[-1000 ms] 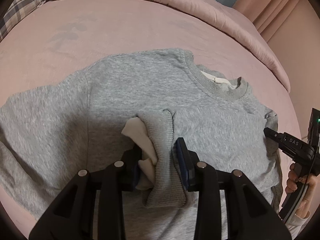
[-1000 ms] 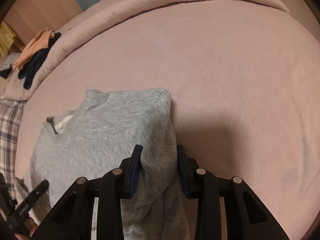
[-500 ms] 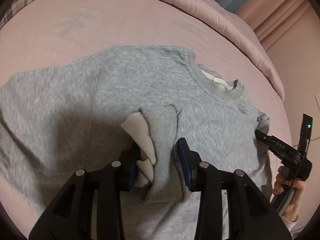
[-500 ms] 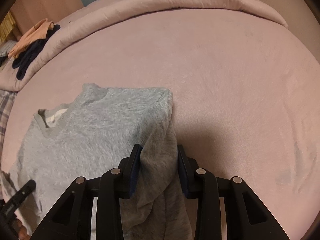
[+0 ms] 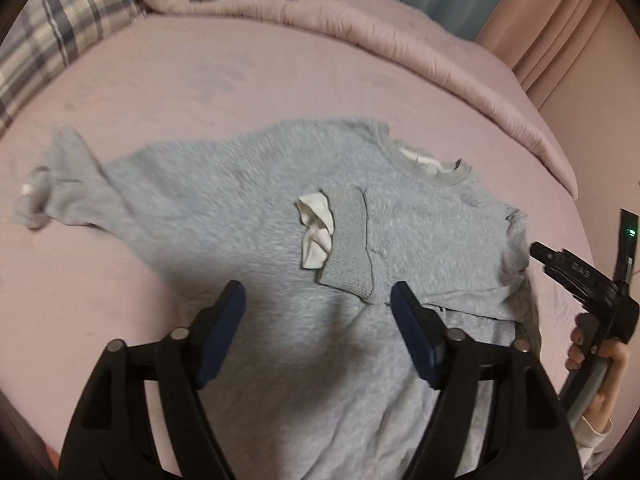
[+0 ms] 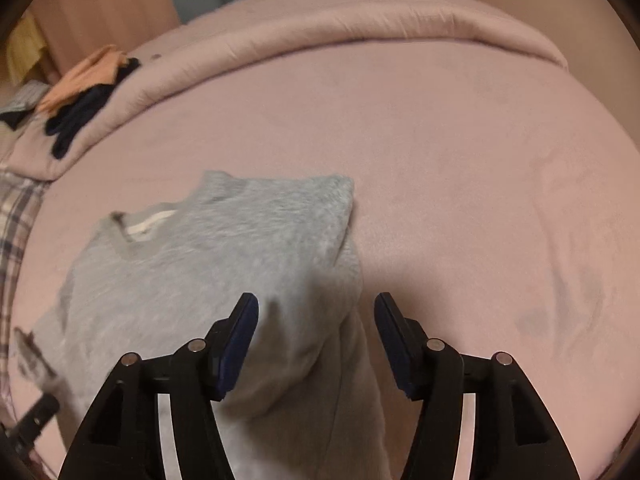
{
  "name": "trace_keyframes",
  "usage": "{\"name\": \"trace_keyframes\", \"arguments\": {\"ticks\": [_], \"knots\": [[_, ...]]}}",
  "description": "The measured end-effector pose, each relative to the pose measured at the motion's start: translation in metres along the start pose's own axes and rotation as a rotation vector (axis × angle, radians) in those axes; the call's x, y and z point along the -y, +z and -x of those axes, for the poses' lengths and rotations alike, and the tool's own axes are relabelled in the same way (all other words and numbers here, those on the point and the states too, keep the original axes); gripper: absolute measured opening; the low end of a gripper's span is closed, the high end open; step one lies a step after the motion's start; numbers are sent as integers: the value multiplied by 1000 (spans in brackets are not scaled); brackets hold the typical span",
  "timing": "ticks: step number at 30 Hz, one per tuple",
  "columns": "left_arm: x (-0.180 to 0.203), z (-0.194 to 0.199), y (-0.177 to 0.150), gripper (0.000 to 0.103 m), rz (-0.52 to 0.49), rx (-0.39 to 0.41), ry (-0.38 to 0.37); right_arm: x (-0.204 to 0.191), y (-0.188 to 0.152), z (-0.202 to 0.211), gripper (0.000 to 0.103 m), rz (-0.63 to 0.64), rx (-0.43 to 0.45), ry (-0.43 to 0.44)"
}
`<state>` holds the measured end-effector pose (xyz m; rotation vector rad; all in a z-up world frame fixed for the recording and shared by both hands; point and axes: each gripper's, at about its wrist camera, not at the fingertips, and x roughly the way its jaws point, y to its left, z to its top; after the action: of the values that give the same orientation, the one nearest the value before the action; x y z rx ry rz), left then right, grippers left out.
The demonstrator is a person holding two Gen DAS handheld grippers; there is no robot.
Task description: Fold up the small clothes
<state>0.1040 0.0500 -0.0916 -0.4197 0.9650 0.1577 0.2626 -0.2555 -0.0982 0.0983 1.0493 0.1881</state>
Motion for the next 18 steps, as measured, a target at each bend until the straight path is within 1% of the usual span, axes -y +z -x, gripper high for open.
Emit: {"name": "trace_keyframes", "arguments": {"ticks": [2,3,4,7,10,13,18], "knots": [[-2,15,-3,81,-5,34,4,-1,-8,23,67,7,43,14],[-3,23,-5,82,-10,48,11,-1,-12,35,73,5,65,22],[-4,27,-5,84,-13,57,16,0,-17,49,76,2,89,33],[-5,42,-10,90,-18,95,31,1,-30,78,77,-11,131,68],[-9,57,-15,91,-11,124,22,2,-40,99,80,-39,163,108],[-18,69,-21,92,5,144,21,-3,-47,113,83,-56,192,131],[-37,84,-27,92,47,165,29,-14,-63,131,83,-39,228,125]]}}
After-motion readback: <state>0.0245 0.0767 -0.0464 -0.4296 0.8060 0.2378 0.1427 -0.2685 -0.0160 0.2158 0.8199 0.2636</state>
